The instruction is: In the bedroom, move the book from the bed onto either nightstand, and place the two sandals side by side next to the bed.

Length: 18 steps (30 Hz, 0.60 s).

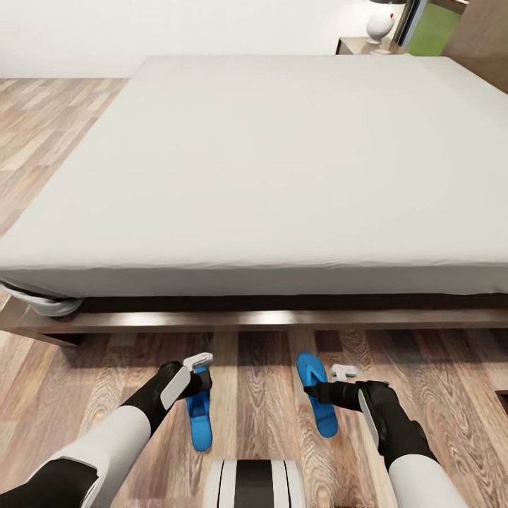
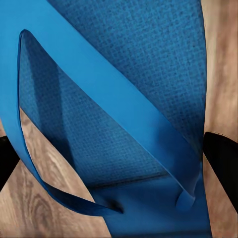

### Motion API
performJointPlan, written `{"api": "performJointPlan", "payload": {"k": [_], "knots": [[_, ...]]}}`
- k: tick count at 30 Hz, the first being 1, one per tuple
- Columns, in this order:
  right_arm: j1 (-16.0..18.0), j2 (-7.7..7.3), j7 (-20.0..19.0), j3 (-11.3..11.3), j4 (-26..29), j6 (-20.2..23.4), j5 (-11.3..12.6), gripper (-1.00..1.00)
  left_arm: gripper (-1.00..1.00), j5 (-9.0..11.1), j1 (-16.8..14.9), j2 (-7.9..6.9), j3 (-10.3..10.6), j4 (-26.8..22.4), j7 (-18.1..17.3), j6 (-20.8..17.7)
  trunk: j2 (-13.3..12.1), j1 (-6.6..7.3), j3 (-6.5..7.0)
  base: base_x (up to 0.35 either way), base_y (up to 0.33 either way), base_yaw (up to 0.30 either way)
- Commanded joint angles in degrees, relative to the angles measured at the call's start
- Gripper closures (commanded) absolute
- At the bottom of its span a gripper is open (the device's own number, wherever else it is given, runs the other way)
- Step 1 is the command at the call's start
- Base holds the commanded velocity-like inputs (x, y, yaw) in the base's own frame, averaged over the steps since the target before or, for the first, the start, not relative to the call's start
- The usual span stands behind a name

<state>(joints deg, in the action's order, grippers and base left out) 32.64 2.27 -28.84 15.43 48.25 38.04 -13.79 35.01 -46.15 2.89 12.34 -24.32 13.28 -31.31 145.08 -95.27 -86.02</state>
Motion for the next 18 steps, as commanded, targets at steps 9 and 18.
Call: {"api": "performJointPlan", "payload": {"k": [9, 18], "knots": [[0.47, 0.22, -0.31, 0.13, 0.06, 0.2, -0.2, 1.0, 1.0, 0.59, -0.19, -0.04, 0.48, -0.03, 0.51, -0.01, 0.14, -0.22, -2.04, 0.0, 0.0, 0.0], [0.57, 1.06, -0.23, 0.35, 0.07, 0.11, -0.02, 1.0, 1.0, 0.62, -2.61, -0.07, 0.4, -0.13, 0.45, -0.05, 0.26, -0.45, -4.03, 0.0, 0.0, 0.0]]}}
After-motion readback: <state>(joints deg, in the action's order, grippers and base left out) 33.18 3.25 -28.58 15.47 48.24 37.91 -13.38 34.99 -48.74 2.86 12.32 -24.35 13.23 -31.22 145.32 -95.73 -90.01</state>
